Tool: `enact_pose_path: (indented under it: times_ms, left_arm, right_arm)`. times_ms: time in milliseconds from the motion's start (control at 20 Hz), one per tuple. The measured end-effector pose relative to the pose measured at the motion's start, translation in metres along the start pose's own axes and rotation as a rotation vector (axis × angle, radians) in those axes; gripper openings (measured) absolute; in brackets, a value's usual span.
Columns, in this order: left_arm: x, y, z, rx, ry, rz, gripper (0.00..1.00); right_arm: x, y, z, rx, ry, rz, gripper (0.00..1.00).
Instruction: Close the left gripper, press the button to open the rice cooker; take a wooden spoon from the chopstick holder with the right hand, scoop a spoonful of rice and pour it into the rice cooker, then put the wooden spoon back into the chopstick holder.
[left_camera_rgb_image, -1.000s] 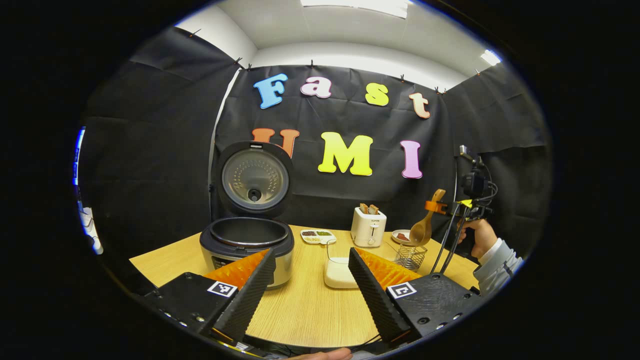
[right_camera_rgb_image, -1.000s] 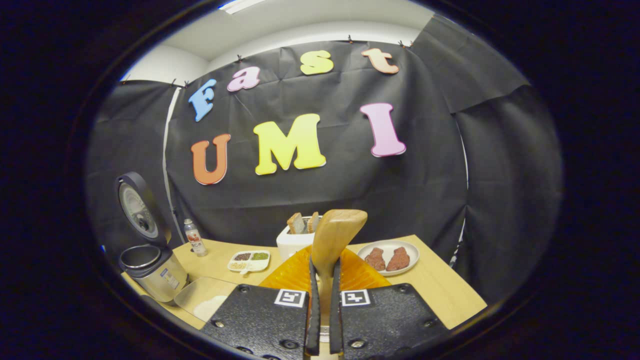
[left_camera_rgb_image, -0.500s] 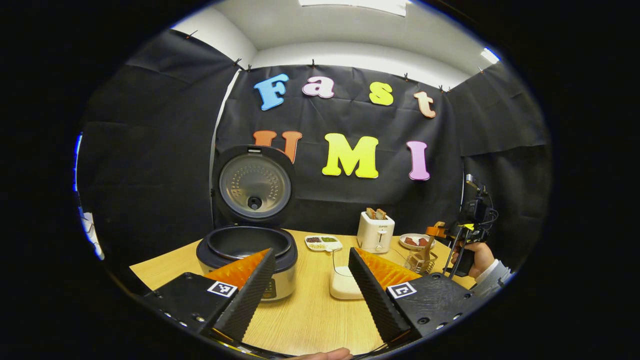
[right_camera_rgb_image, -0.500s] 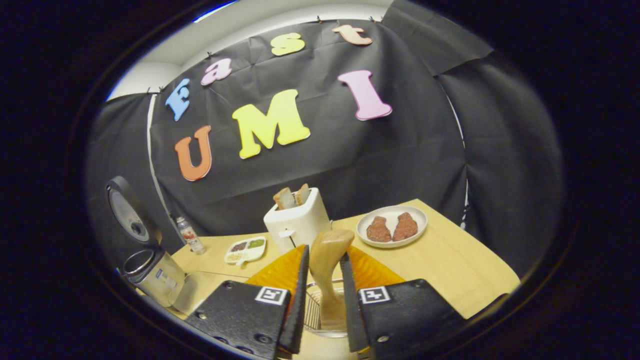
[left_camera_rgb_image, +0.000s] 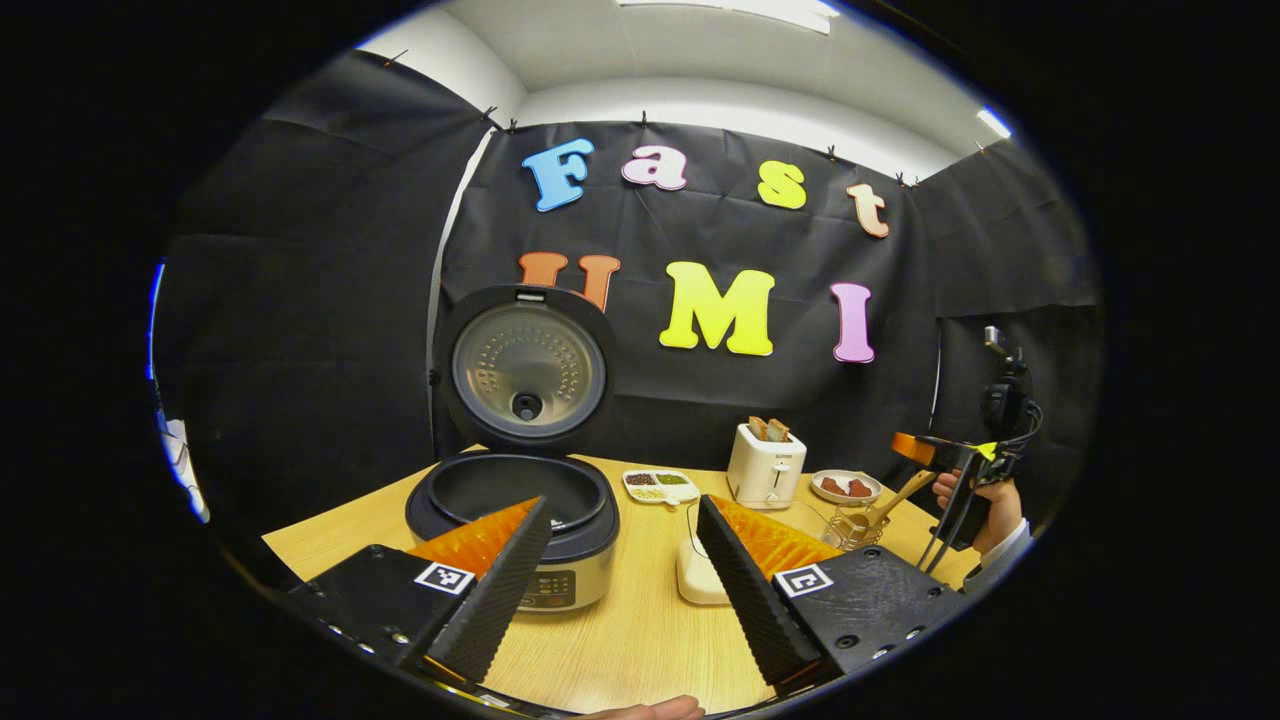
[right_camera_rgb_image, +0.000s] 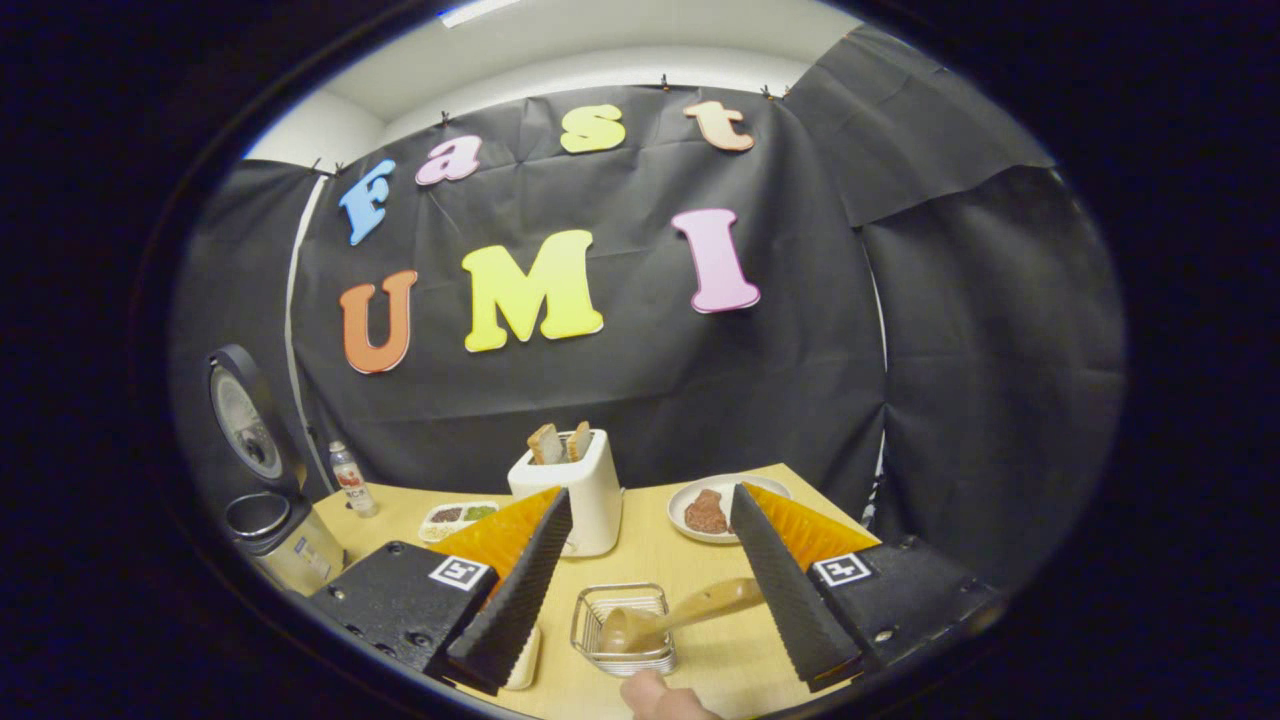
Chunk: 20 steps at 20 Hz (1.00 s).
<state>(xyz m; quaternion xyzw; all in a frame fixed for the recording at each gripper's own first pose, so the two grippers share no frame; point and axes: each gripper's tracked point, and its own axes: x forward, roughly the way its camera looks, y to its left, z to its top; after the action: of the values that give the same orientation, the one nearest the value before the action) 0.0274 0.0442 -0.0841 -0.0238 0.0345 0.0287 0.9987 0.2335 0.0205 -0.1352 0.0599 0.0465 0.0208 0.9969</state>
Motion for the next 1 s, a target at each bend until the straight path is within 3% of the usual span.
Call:
enact_pose_path:
  times_ms: [50, 150, 250, 350, 650, 1000]
  left_arm:
    - [0.002, 0.001, 0.005, -0.005, -0.003, 0.000, 0.94]
    - [0.003, 0.005, 0.016, -0.011, -0.010, 0.002, 0.94]
    - [0.006, 0.011, 0.027, -0.004, -0.015, 0.011, 0.94]
    - [0.011, 0.015, 0.040, 0.007, -0.028, 0.018, 0.94]
    - [0.023, 0.013, 0.085, 0.057, -0.066, 0.015, 0.94]
    - [0.067, 0.008, 0.142, 0.078, -0.084, 0.005, 0.94]
  right_arm:
    - [-0.010, 0.002, 0.005, 0.004, -0.008, 0.002, 0.95]
    - [-0.029, 0.003, 0.011, 0.007, -0.016, 0.004, 1.00]
    - [-0.052, 0.004, 0.015, 0.005, -0.023, 0.005, 0.95]
    - [-0.074, 0.006, 0.017, -0.016, -0.035, 0.012, 1.00]
    - [-0.131, 0.009, 0.010, -0.057, -0.036, 0.028, 1.00]
    - [-0.150, -0.003, -0.002, -0.067, 0.010, 0.028, 1.00]
